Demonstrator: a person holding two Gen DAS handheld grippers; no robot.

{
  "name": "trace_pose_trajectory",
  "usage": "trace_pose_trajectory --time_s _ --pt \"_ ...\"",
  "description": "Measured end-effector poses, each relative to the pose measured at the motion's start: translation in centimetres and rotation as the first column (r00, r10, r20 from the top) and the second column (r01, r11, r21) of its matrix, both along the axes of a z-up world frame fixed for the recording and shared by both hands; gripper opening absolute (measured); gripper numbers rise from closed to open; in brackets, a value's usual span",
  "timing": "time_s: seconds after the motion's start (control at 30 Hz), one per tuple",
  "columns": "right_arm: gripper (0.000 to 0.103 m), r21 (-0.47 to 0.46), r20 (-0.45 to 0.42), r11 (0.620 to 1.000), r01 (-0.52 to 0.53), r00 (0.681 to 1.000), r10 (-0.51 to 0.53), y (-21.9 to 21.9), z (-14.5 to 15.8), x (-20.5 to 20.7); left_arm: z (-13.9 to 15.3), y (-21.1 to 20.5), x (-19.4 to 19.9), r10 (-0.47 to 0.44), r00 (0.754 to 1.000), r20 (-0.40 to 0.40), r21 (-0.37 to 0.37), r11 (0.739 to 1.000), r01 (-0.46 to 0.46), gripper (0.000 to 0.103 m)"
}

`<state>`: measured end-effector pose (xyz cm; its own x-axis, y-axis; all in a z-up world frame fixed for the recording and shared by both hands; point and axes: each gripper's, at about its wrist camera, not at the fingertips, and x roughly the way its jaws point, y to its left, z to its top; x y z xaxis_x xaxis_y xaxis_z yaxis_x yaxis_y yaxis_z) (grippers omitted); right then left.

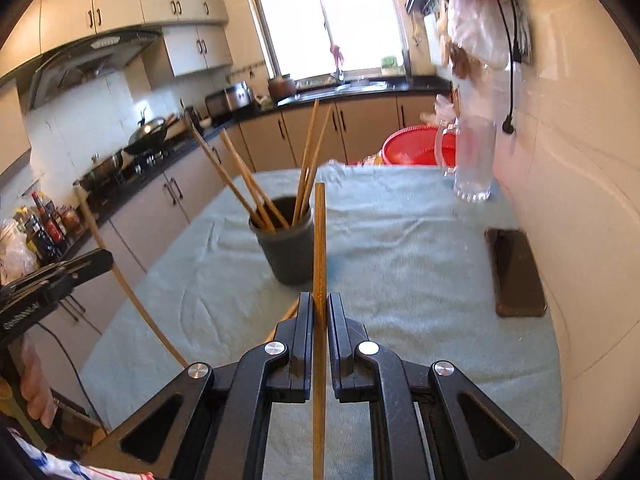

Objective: Organize utensils
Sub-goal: 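Lift both held chopsticks upright and carry them over the black holder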

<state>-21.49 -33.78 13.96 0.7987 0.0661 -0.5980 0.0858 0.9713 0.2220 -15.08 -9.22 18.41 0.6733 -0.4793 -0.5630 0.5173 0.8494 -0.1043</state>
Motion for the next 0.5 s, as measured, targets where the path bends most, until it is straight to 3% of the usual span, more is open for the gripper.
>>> trace_pose_trajectory --time_s 0.27,0.5 --pt "0.007 0.035 0.124 0.999 0.036 0.992 -0.04 -0.5 3.3 2.1 4.3 0.7 1.9 0.04 0.999 0.023 -0.15 0.988 -0.036 0.006" --pt "0.007 0.073 0.305 0.995 0.069 0.948 -0.088 -0.4 7.9 7.5 8.0 -1.6 5.7 0.098 0.991 0.092 -0.221 0.972 -0.075 0.006"
